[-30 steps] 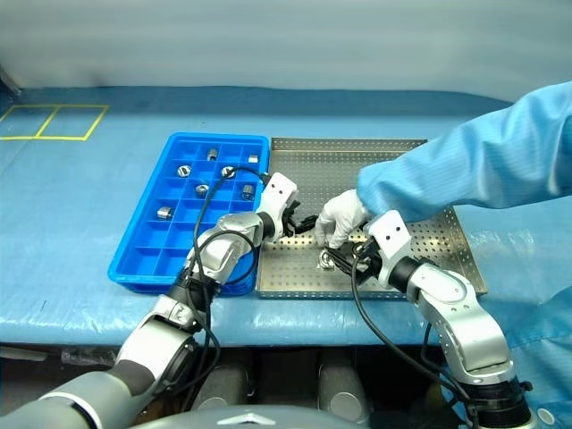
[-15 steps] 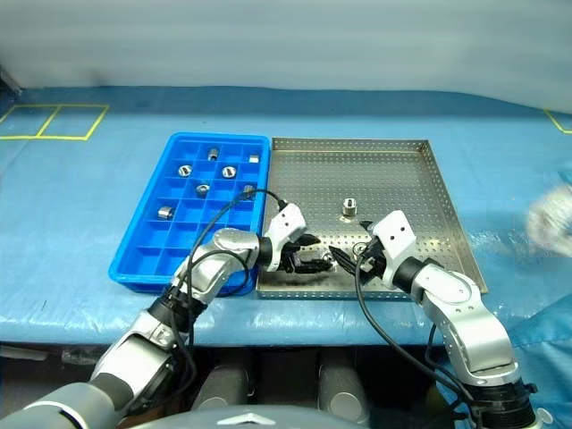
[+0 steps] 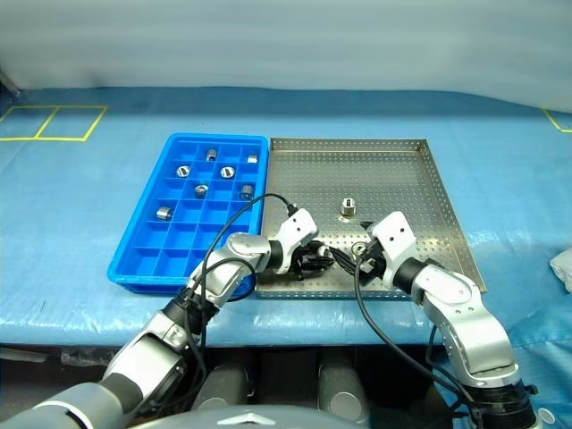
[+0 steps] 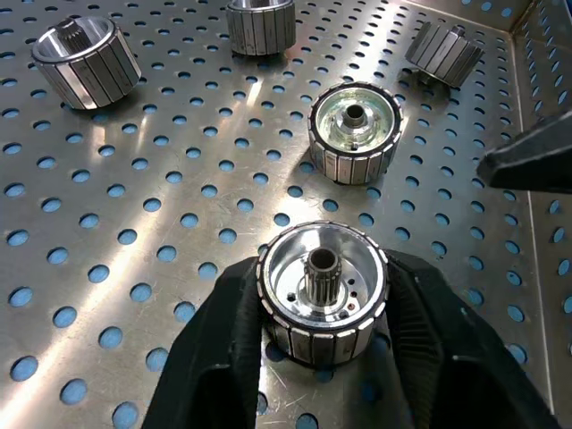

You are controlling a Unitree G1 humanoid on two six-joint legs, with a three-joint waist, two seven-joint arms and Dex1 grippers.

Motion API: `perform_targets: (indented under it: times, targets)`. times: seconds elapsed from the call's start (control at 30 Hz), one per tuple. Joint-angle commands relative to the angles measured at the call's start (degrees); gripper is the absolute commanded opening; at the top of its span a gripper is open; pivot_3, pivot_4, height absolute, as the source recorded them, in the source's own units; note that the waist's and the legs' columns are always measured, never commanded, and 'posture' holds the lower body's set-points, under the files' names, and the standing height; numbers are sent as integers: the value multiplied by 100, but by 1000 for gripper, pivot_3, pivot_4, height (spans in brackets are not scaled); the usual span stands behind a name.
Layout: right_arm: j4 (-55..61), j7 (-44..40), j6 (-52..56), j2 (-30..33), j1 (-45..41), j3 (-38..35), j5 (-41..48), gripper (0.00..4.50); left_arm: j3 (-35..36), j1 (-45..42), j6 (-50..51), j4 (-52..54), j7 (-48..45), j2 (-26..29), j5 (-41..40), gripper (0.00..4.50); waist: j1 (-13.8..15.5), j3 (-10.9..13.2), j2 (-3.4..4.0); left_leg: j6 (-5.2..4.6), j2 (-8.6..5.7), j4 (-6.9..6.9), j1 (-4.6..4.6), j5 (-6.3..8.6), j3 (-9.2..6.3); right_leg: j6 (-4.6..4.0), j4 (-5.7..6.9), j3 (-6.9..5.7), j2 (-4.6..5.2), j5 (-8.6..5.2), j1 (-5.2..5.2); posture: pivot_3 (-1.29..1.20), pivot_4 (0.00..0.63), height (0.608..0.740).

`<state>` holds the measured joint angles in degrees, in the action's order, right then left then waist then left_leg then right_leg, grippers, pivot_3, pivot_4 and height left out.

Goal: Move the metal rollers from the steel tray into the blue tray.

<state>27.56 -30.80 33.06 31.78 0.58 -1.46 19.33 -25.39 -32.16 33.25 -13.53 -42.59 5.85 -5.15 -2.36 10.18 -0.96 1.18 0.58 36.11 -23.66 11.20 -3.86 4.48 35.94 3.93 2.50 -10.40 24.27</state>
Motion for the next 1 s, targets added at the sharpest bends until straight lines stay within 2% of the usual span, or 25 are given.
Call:
perform_targets:
  times: [0.03,0.3,0.4,0.5,0.57,0.67,0.83,1.0]
  targets:
    - [175,44,-52,16,-34,-96,-27,4500,268,-66,-140,126,122,-29,-48,1681,0,0,0,0,0,0,0,0,0,0,0,0,0,0,0,-23,150,740]
    - [-352,294,309,214,-151,13,-518,4500,1473,35,170,1042,1059,241,-198,1681,17,0,0,0,0,0,-2,0,0,0,1,0,0,0,2,17,150,740]
    - [-170,-136,199,160,-141,125,-178,4500,1887,283,570,1954,1191,559,-341,1681,2,0,0,0,2,-10,0,0,0,-1,1,0,0,0,6,33,150,740]
    - [176,-635,53,-166,-187,81,568,4500,2221,533,1115,2827,1373,883,-454,1681,20,0,0,0,6,-17,2,0,-4,-4,3,-3,-3,-2,6,53,150,740]
    - [271,-787,35,-304,-273,94,806,4500,2617,703,1734,3445,1673,949,-558,1681,37,0,0,0,6,-16,1,0,-8,-4,4,-5,-4,-2,5,72,150,740]
    - [296,-937,42,-304,-335,155,921,4500,3009,832,2585,4053,2233,874,-519,1681,100,2,-3,0,4,-2,1,0,-7,1,-2,-5,-2,0,-6,88,150,740]
    - [291,-1133,91,-139,-382,283,996,4500,3568,1255,4018,5081,3410,775,103,1681,160,4,-6,1,2,6,10,0,-13,1,-2,-8,-2,0,-19,121,150,740]
    - [108,-1045,70,-101,-516,308,890,4500,3575,1695,4895,5855,4025,483,422,1681,209,5,-8,1,2,3,9,0,-20,0,-2,-14,-2,-1,-19,153,150,740]
